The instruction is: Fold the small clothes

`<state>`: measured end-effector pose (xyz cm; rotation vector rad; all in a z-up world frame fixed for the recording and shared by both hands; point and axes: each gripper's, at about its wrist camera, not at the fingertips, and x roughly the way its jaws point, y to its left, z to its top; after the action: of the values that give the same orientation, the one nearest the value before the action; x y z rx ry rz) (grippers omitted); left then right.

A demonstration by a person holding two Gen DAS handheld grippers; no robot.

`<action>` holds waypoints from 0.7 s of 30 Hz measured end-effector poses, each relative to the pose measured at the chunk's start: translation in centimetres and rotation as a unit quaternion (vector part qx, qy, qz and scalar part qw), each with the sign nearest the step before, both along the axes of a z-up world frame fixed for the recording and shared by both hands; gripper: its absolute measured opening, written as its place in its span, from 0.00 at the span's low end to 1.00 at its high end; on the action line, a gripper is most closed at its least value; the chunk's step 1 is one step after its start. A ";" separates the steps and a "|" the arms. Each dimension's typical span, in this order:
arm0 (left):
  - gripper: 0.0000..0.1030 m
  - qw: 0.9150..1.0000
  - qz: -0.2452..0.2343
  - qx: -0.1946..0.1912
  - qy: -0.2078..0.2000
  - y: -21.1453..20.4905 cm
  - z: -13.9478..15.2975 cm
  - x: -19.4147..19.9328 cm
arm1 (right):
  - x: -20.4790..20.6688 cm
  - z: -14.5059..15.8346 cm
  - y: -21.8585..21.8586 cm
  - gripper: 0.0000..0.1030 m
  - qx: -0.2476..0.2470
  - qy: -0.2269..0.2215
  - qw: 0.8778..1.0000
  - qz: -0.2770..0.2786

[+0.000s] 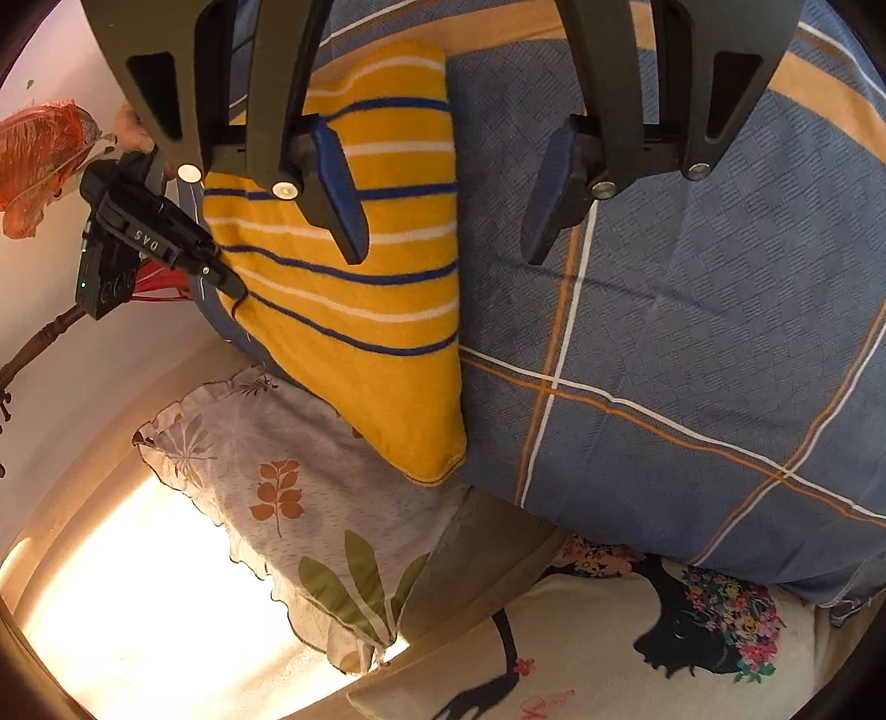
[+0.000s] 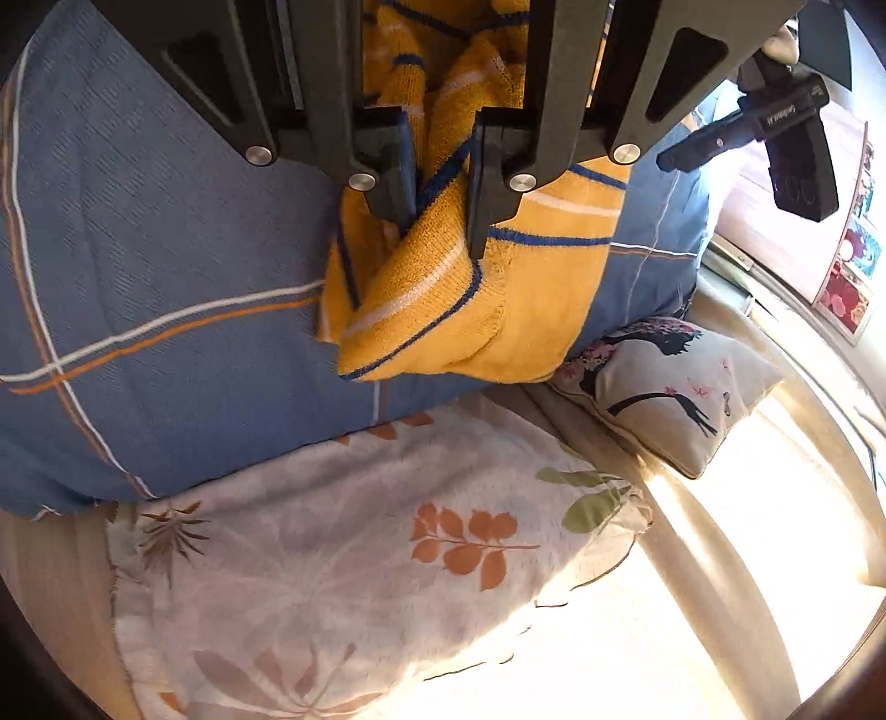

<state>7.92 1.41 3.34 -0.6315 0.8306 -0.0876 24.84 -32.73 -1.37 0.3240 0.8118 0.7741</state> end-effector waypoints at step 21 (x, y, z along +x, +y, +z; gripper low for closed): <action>0.38 0.995 -0.084 -0.059 0.010 -0.9 0.6 7.8 | 4.2 -2.2 1.9 0.29 0.122 0.084 0.988 0.037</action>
<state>15.74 0.47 3.95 -0.6733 0.9022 -0.2839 29.07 -30.87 -3.58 0.5870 0.8915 0.9275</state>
